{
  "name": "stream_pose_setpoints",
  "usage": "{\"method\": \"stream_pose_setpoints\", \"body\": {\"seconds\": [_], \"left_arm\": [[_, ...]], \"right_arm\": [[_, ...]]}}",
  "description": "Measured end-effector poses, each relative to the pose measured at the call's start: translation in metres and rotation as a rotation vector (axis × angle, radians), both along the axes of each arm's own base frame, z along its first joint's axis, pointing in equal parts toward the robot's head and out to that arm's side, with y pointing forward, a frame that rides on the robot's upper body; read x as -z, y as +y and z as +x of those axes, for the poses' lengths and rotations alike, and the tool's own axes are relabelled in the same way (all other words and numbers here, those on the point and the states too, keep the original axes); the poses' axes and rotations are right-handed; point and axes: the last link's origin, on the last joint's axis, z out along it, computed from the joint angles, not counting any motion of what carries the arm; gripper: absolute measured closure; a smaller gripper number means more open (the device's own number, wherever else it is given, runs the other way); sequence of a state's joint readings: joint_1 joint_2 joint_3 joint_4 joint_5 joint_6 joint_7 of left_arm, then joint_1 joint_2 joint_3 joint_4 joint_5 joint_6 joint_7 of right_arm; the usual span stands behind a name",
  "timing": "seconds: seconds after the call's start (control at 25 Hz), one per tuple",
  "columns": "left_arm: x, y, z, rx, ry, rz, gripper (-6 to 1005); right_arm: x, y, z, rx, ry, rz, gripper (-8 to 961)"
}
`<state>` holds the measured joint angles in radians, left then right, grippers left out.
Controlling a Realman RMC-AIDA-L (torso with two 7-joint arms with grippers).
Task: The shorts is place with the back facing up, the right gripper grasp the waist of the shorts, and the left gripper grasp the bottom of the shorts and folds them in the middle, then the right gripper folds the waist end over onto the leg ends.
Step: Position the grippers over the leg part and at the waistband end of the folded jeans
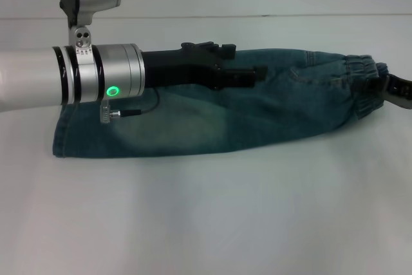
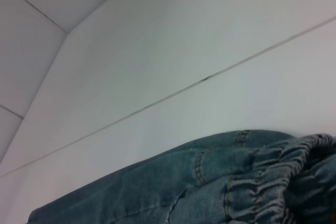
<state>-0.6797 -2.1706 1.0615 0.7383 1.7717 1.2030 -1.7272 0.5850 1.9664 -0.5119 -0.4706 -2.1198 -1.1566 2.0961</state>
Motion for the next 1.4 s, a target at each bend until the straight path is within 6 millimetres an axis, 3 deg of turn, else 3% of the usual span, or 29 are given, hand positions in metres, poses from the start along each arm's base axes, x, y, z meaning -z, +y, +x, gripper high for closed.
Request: {"method": "stream_pose_setpoints", "body": {"seconds": [0.16, 0.28, 0.48, 0.68, 1.4], "left_arm": [[0.000, 0.000, 0.000, 0.000, 0.000, 0.001, 81], [0.000, 0.001, 0.000, -0.003, 0.002, 0.005, 81], [0.000, 0.001, -0.001, -0.006, 0.003, 0.005, 81], [0.000, 0.002, -0.001, -0.010, 0.005, 0.011, 82], [0.002, 0.004, 0.002, -0.008, 0.007, 0.009, 83]], "right_arm": [[-0.001, -0.001, 0.001, 0.003, 0.003, 0.003, 871], [-0.001, -0.002, 0.001, 0.000, 0.002, 0.002, 875], [-0.001, -0.002, 0.001, -0.003, 0.002, 0.005, 739], [-0.003, -0.003, 0.004, 0.008, 0.008, 0.015, 491], [-0.006, -0.017, 0.017, 0.040, 0.036, 0.043, 496]]}}
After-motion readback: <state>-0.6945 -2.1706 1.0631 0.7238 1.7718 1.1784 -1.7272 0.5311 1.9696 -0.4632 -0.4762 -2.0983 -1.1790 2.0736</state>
